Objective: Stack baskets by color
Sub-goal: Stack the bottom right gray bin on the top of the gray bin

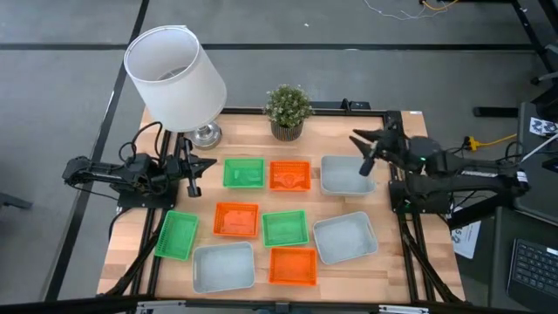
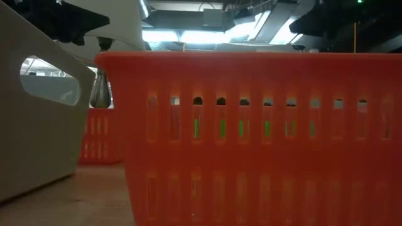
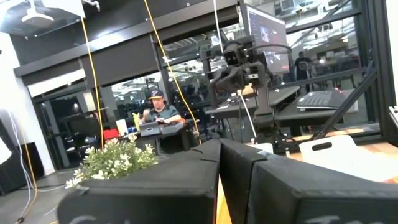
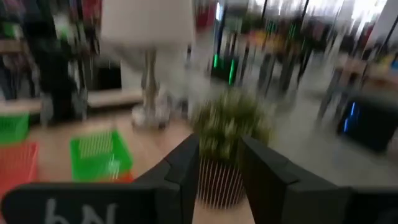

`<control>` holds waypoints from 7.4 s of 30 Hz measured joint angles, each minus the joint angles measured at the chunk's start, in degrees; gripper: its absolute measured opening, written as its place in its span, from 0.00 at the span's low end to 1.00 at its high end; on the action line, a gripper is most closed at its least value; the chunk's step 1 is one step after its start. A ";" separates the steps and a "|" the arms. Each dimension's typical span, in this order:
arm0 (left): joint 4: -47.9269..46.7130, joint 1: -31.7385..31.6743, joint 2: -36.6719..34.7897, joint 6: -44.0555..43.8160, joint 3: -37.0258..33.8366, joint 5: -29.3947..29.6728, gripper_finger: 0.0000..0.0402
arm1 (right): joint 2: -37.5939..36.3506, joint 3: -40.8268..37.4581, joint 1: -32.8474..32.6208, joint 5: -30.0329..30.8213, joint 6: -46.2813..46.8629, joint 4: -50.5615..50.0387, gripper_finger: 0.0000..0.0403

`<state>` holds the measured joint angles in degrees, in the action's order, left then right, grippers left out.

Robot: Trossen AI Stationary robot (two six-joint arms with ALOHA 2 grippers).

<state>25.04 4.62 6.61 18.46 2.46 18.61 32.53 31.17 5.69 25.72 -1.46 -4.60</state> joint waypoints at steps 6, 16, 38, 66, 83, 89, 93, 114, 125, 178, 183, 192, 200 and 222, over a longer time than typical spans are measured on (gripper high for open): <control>-0.11 0.00 0.02 -0.05 0.00 -0.02 0.00 | 11.55 11.75 0.82 -8.30 7.96 -19.66 0.28; -0.57 0.00 0.00 -0.32 0.00 -0.02 0.00 | 24.40 18.19 0.73 -45.77 8.77 -30.41 0.28; -3.85 0.00 0.02 -0.44 0.00 0.00 0.00 | 34.11 18.24 -11.10 -44.37 15.28 -36.82 0.28; -4.00 0.02 0.00 -1.99 0.00 -0.02 0.00 | 39.47 18.23 -14.57 -35.85 14.28 -37.24 0.28; -6.27 0.02 0.02 -3.35 0.04 -0.02 0.00 | 47.86 18.23 -19.20 -33.57 16.06 -37.19 0.28; -6.27 0.02 0.00 -3.32 0.04 -0.02 0.00 | 53.09 18.21 -19.29 -33.29 19.47 -37.04 0.28; -6.27 0.02 0.00 -3.32 0.04 -0.02 0.00 | 55.84 18.21 -19.29 -34.21 19.41 -35.72 0.28; -6.56 0.00 0.00 -3.32 0.04 0.00 0.00 | 58.93 22.85 -20.52 -37.18 16.85 -41.59 0.01; -6.58 0.02 0.00 -3.35 0.04 0.00 0.00 | 58.85 44.14 -20.62 -23.48 8.23 -77.72 0.00; -7.63 0.00 0.02 -4.48 0.00 0.07 0.00 | 39.23 39.60 35.99 -36.54 -36.16 -60.89 0.00; -8.09 0.00 0.00 -4.53 0.00 0.04 0.00 | 41.61 38.09 35.87 -42.16 -35.97 -65.35 0.00; -10.08 0.00 0.02 -4.87 0.00 0.06 0.00 | 42.77 30.98 34.16 -41.67 -34.62 -60.66 0.00; -10.10 0.00 0.01 -4.88 0.00 0.04 0.00 | 42.77 25.38 31.32 -34.69 -33.13 -56.01 0.00; -10.08 0.00 0.00 -4.93 -0.01 0.05 0.00 | 42.73 24.81 30.74 -37.20 -33.35 -54.73 0.07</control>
<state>14.96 4.62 6.61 13.53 2.45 18.66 75.26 55.99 36.42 -11.48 -34.80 -59.33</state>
